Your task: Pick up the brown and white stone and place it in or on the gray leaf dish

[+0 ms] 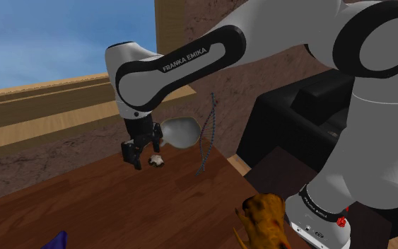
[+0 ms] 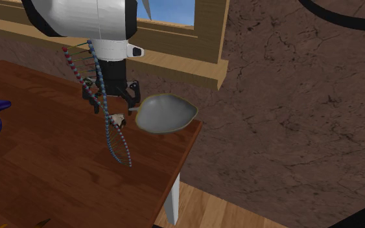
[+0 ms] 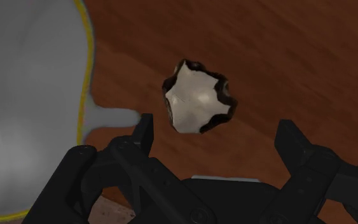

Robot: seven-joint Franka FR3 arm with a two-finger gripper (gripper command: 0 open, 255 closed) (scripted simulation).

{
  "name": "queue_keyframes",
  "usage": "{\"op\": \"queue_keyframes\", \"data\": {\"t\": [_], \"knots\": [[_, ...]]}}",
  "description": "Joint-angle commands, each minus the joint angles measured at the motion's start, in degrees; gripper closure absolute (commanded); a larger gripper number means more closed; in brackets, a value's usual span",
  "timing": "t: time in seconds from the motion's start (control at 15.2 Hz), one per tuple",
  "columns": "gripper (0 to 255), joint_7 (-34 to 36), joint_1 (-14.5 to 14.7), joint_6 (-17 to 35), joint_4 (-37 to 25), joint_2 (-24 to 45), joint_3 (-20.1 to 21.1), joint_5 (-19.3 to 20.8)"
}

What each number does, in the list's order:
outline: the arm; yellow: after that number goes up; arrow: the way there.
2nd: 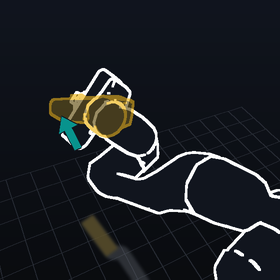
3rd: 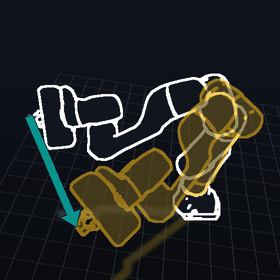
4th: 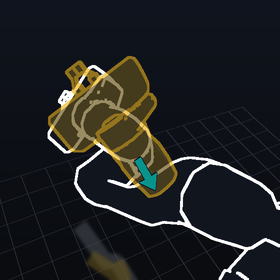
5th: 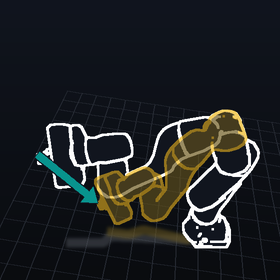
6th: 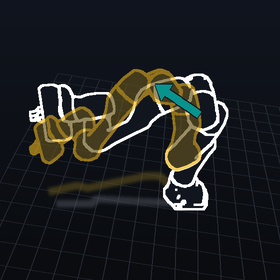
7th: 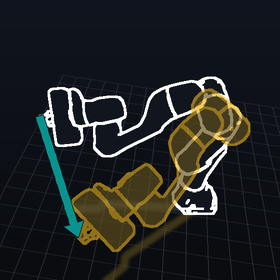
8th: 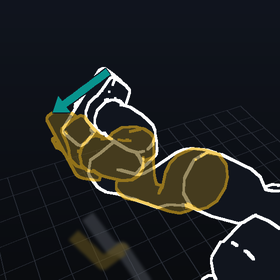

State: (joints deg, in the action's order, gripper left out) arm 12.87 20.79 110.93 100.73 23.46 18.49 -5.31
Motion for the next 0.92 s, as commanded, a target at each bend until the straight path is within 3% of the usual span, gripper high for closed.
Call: {"op": "queue_keyframes", "data": {"t": [0.0, 0.07, 0.13, 0.73, 0.79, 0.86], "knots": [[0, 0.0, 0.0, 0.0, 0.0, 0.0, 0.0, 0.0], [0, 0.0, 0.0, 0.0, 0.0, 0.0, 0.0, 0.0], [255, 0.0, 0.0, 0.0, 0.0, 0.0, 0.0, 0.0], [255, 0.0, 0.0, 0.0, 0.0, 0.0, 0.0, 0.0], [0, 0.0, 0.0, 0.0, 0.0, 0.0, 0.0, 0.0], [0, -0.1, -0.2, 1.2, 3.3, -3.1, 0.2, -0.2]]}}
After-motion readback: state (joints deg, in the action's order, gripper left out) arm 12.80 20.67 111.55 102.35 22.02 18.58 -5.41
